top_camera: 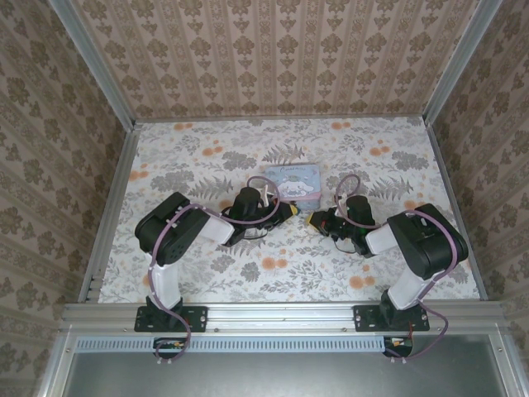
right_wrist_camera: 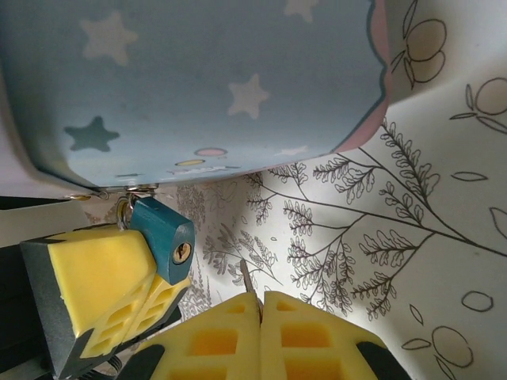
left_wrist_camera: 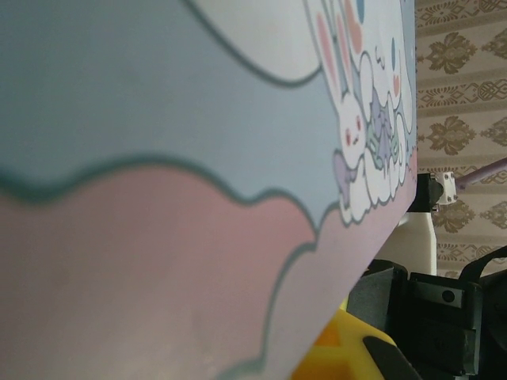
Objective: Unlock the padlock with the key
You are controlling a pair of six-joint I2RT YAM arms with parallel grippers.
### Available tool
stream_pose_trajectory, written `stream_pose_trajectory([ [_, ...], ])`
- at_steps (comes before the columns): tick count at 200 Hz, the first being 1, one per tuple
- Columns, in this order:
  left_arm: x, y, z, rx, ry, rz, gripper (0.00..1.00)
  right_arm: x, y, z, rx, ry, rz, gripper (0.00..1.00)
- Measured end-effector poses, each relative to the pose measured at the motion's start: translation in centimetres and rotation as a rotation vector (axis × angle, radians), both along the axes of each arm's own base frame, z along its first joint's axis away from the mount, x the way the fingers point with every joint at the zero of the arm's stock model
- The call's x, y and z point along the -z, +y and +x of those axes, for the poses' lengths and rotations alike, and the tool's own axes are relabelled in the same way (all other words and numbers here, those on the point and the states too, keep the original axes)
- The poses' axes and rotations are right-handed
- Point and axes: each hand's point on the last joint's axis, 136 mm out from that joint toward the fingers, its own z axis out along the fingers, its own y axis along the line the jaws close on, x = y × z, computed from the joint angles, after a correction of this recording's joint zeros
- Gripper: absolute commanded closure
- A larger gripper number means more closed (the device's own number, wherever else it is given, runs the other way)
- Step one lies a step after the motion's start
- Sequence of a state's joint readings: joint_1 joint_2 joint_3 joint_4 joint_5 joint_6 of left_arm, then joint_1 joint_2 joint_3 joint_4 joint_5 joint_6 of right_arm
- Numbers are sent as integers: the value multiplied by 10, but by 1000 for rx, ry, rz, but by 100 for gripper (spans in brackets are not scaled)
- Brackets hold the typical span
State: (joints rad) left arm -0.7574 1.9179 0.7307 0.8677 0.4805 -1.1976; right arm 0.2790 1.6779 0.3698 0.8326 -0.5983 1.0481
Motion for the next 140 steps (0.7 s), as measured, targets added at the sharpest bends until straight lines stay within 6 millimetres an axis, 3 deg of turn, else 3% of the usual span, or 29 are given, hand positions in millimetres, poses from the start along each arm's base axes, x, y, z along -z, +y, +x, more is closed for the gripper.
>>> stream_pose_trajectory([
  [140,1,-1,1,0,-9,-9,100,-13,3,11,13,-22,31,100],
])
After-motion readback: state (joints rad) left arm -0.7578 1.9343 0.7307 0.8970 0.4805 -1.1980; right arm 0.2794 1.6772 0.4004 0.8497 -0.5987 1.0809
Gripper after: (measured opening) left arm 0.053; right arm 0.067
